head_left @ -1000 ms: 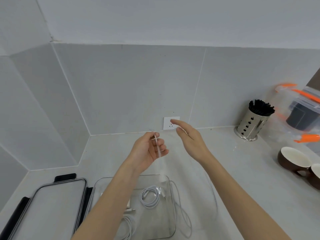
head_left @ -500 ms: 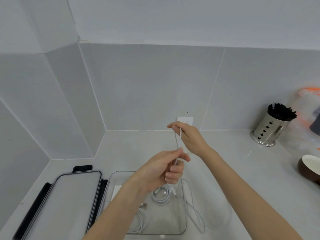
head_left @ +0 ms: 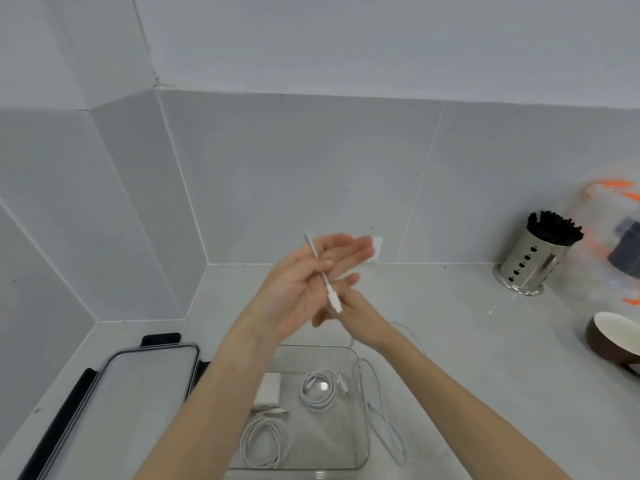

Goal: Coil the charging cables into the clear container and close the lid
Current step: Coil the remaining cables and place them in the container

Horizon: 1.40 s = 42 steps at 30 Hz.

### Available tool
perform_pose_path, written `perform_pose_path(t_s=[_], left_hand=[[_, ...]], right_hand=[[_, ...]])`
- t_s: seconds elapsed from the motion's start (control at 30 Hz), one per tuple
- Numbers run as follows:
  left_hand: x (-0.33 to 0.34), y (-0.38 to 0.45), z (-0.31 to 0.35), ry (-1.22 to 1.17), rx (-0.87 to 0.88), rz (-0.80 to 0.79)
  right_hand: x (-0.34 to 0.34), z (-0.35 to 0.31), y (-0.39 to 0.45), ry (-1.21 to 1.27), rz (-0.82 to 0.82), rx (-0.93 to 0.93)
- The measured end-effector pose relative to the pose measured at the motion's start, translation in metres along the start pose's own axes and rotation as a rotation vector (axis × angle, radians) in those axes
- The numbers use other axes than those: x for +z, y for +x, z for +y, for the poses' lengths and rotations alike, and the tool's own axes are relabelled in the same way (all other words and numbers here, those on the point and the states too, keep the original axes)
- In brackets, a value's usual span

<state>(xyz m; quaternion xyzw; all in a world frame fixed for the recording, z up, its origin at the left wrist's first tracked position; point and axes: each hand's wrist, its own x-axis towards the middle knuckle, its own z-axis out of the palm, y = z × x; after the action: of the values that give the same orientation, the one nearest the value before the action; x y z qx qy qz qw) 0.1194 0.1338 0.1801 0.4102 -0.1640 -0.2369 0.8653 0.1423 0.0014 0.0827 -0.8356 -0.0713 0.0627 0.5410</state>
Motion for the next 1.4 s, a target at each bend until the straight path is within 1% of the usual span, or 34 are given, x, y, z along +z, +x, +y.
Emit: perform_pose_path(t_s=[0.1, 0.17, 0.23, 0.3, 0.37, 0.43, 0.5, 0.57, 0.63, 0.73, 0.8, 0.87, 0.97, 1.07, 1.17, 1.3, 1.4], left_hand=[[-0.025, 0.014, 0.008, 0.142, 0.053, 0.091], [-0.043, 0.020, 0.005, 0.268, 0.049, 0.166], [-0.059, 0.022, -0.003, 0.387, 0.016, 0.204], [-0.070, 0.020, -0.012, 0.436, -0.045, 0.189], [-0.076, 0.017, -0.019, 0.435, -0.135, 0.139], [-0.077, 0.014, -0.026, 0.430, -0.241, 0.083], [-0.073, 0.009, -0.032, 0.458, -0.324, 0.038], [-0.065, 0.003, -0.041, 0.537, -0.363, 0.007], [-0.053, -0.001, -0.052, 0.512, -0.394, -0.005], [-0.041, -0.003, -0.062, 0.209, -0.476, -0.002], [-0.035, -0.003, -0.062, 0.051, -0.439, 0.005], [-0.030, -0.003, -0.058, -0.021, -0.386, 0.014], [-0.028, -0.003, -0.052, -0.027, -0.349, 0.038], [-0.034, -0.002, -0.051, -0.023, -0.348, 0.114], [-0.036, -0.003, -0.052, -0.012, -0.331, 0.157], [-0.036, -0.005, -0.053, 0.080, -0.220, 0.193], [-0.035, -0.008, -0.048, 0.115, -0.227, 0.144]], right_hand=[[0.008, -0.007, -0.025, -0.117, -0.006, -0.063], [0.008, -0.012, -0.037, -0.295, -0.051, -0.116], [0.001, -0.022, -0.044, -0.445, -0.082, -0.151], [-0.007, -0.034, -0.050, -0.580, -0.098, -0.202], [-0.017, -0.044, -0.052, -0.684, -0.061, -0.222], [-0.030, -0.055, -0.051, -0.742, -0.029, -0.217], [-0.041, -0.063, -0.048, -0.747, -0.009, -0.196], [-0.049, -0.069, -0.045, -0.666, 0.023, -0.184], [-0.055, -0.072, -0.041, -0.536, 0.053, -0.192], [-0.057, -0.070, -0.033, -0.305, 0.054, -0.185], [-0.056, -0.061, -0.030, -0.094, 0.042, -0.144], [-0.053, -0.048, -0.029, 0.075, 0.036, -0.088], [-0.042, -0.033, -0.031, 0.141, -0.032, 0.007], [-0.033, -0.028, -0.032, 0.227, -0.078, 0.065], [-0.031, -0.028, -0.032, 0.258, -0.086, 0.044], [-0.034, -0.021, -0.029, 0.355, -0.056, 0.021], [-0.035, -0.015, -0.025, 0.379, -0.093, 0.027]])
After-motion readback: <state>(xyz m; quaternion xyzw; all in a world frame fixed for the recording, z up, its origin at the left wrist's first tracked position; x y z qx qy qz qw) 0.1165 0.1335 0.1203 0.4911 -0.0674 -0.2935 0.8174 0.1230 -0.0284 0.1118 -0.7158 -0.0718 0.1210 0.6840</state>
